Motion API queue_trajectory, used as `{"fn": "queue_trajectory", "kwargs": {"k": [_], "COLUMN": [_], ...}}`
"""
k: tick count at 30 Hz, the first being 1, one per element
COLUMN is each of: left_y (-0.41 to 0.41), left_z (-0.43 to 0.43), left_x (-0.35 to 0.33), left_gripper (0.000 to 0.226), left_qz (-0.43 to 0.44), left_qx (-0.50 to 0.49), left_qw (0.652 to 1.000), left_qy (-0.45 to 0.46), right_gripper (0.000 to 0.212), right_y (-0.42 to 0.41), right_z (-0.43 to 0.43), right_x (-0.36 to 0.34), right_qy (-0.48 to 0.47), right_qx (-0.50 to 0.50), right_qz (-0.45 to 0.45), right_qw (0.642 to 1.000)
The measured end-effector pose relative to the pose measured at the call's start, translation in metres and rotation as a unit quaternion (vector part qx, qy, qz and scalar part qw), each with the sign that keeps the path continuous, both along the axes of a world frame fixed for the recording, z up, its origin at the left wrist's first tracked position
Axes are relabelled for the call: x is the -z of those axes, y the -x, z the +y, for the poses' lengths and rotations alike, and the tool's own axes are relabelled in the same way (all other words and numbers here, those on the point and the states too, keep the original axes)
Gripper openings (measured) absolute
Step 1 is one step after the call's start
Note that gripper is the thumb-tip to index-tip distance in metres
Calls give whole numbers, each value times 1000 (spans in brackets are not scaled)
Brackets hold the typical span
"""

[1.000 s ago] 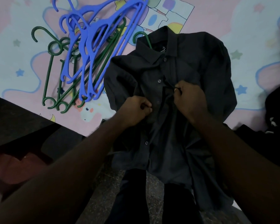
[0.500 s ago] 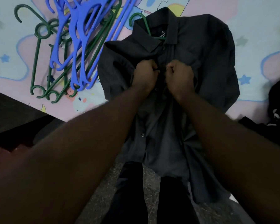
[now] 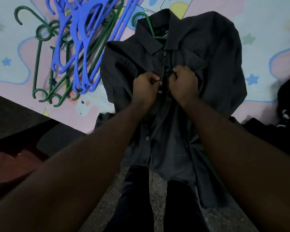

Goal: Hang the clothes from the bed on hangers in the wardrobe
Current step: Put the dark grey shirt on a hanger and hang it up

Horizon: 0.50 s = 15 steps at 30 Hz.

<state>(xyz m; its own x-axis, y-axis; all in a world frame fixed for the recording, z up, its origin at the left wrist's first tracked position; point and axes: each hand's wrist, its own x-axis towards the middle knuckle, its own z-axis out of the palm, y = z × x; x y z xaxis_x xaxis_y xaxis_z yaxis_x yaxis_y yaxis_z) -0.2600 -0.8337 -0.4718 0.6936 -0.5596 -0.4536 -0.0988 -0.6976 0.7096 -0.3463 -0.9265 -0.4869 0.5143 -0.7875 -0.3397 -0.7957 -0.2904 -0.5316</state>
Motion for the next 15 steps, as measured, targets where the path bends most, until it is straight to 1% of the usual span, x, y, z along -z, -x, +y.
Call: {"fn": "queue_trajectory", "kwargs": {"k": [2,5,8,11,13,15], "left_y": [0,2,4,7,7,7], "left_z": [-2,-2,-2,-4,-4,-2], "left_x": [-1,-3,-8,-16,-23,-29], "left_gripper": [8,9,12,7,6,7], "left_qz": [6,24,62,100,121,145], "left_qx": [-15,-36,-59,-72,-70,-67], "left_qw": [1000,999,996,992,989,985], "left_qy": [6,18,30,43,55,65], "right_gripper": [19,19,19,8,9,6], "right_y": [4,9,8,4,4,7], "right_z": [-6,-11,-4,4,9,11], "right_x": [2,-5,-23,-35,-38,-40], "right_qy": [-48,-135,-218,-235,-251,-258], "right_qx": [50,128,149,160,179,175], "right_qz": [-38,-96,-150,-181,-199,-201], "right_qw": [997,978,953,941,930,929]}}
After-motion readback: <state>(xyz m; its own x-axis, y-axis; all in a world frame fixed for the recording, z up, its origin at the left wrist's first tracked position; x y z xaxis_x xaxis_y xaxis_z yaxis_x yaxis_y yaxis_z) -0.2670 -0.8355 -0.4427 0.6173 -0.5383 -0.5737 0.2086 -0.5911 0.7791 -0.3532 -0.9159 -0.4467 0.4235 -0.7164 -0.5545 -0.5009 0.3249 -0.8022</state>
